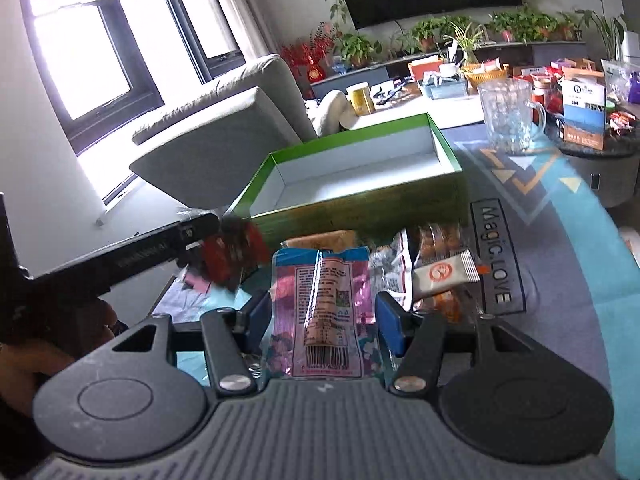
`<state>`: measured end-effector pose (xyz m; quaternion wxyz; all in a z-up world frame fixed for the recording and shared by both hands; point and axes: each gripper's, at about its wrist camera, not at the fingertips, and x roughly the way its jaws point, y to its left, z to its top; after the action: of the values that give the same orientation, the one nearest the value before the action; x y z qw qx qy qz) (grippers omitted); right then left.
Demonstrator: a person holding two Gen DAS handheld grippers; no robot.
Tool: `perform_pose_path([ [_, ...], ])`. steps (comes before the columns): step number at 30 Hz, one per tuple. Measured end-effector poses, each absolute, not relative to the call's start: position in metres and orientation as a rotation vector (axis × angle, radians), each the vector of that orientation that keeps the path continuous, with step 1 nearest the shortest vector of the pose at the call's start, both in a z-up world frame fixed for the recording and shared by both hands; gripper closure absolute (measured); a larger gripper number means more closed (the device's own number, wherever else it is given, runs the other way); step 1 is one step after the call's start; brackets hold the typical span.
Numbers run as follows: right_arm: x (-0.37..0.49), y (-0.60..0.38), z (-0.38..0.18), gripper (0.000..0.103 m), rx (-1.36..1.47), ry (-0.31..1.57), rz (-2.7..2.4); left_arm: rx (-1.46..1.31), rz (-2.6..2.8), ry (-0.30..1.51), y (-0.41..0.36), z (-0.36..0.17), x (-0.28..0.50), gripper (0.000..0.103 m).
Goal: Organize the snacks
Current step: 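Carry both packets over the green box and open the left tool to drop its packet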
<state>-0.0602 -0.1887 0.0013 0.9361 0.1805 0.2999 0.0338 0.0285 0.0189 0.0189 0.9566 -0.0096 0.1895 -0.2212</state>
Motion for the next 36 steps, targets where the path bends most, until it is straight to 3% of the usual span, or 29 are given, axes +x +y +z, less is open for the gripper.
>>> perform_pose_path([
  [4,-0.063,-0.188,0.003,0.05,0.375,0.603,0.074,0.044,-0.43,0.353,0.015,0.021,0.025,0.063],
  [8,-0.066,-0.186,0.004,0.05,0.369,0.599,0.08,0.016,-0.436,0.507,0.02,0.008,0.038,0.051],
  [13,-0.064,-0.188,0.001,0.05,0.374,0.613,0.081,0.036,-0.454,0.624,0.018,-0.014,0.044,0.051],
  [16,-0.062,-0.188,0.0,0.05,0.378,0.62,0.082,0.052,-0.492,0.643,0.01,-0.02,0.048,0.041],
  [19,-0.062,-0.186,0.001,0.05,0.373,0.622,0.084,0.087,-0.494,0.669,0.001,-0.032,0.054,0.04],
  [21,-0.062,-0.187,0.001,0.05,0.371,0.622,0.082,0.047,-0.479,0.662,0.003,-0.037,0.056,0.045],
  [22,-0.062,-0.187,0.001,0.05,0.372,0.622,0.08,0.014,-0.479,0.677,0.006,-0.037,0.06,0.069],
  [23,-0.062,-0.188,0.001,0.05,0.372,0.624,0.078,-0.018,-0.496,0.704,0.01,-0.037,0.064,0.072],
  [26,-0.062,-0.189,0.0,0.05,0.374,0.626,0.074,-0.039,-0.503,0.69,0.017,-0.03,0.061,0.077],
  [36,-0.062,-0.185,0.005,0.05,0.363,0.613,0.079,-0.048,-0.534,0.503,0.022,0.019,0.041,0.076],
])
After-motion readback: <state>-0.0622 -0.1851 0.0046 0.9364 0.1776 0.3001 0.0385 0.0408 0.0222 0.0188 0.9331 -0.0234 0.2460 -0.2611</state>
